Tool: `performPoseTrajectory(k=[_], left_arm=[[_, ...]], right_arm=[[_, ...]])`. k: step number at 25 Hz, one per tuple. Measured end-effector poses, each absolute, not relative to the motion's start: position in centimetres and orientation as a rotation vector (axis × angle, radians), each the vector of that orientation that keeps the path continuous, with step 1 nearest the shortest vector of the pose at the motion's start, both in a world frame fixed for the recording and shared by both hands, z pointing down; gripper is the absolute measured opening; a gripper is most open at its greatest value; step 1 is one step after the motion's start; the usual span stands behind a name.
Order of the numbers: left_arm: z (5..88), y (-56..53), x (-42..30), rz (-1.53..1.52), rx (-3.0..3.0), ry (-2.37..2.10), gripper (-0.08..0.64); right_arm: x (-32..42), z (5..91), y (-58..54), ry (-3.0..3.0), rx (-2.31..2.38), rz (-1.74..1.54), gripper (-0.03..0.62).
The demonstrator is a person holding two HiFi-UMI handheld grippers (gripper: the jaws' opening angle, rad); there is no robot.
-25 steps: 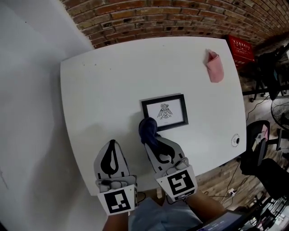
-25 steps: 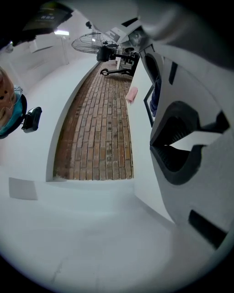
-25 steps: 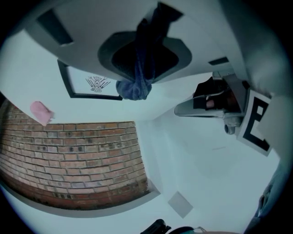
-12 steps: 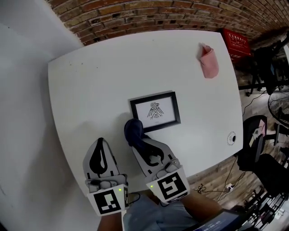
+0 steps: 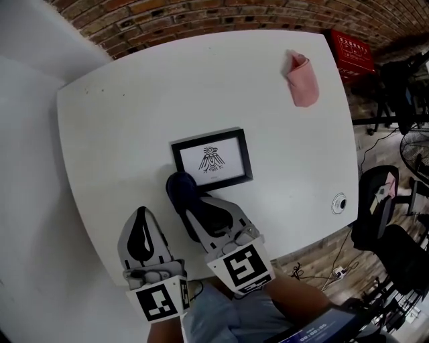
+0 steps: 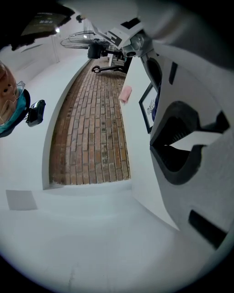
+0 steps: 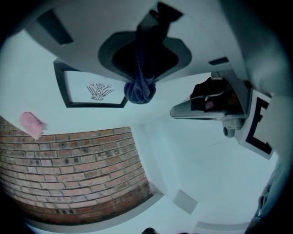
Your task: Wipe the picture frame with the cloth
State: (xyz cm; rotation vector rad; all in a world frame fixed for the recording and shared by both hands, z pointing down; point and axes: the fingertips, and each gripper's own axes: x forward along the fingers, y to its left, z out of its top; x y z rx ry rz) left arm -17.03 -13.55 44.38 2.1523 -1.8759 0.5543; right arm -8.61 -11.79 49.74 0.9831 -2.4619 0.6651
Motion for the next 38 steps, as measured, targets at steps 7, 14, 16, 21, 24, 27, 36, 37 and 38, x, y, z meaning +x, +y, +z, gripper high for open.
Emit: performPoseTrajectory(k=[7, 14, 16, 21, 24, 27, 36, 37, 38], left_arm=[[44.4, -13.7, -15.2, 0.578, 2.159, -1.872, 0.009], [44.2, -14.0, -13.1, 0.598, 2.193, -1.849, 0.009], [44.2, -14.2, -12.5, 0.603, 2.204, -1.841, 0.009], [44.4, -14.2, -10.6, 0.618, 2.234, -1.814, 0.009], [44.4, -14.3, -9.5, 0.627, 2.251, -1.799, 0.009], [44.3, -14.4, -8.4, 0.636, 2.269, -1.784, 0.009], [43.8, -14.7, -5.2, 0.648, 2.317, -1.747, 0.009], [43.8, -14.7, -5.0, 0.647, 2.321, -1.747, 0.009], [43.7, -14.7, -4.7, 0.643, 2.325, -1.747, 0.009]], right_arm=[[-6.9, 49.9, -12.0, -2.448, 1.007, 0.706, 0.078], [-4.7, 50.0, -12.2, -2.431, 1.057, 0.734, 0.078], [-4.1, 50.1, -12.3, -2.432, 1.066, 0.728, 0.077], [-2.3, 50.4, -12.4, -2.431, 1.098, 0.722, 0.077], [-1.2, 50.5, -12.4, -2.427, 1.121, 0.723, 0.077], [0.0, 50.5, -12.5, -2.42, 1.145, 0.733, 0.077], [3.5, 50.5, -12.6, -2.389, 1.207, 0.777, 0.077], [3.9, 50.5, -12.7, -2.385, 1.214, 0.777, 0.077], [4.3, 50.5, -12.7, -2.38, 1.222, 0.775, 0.077]])
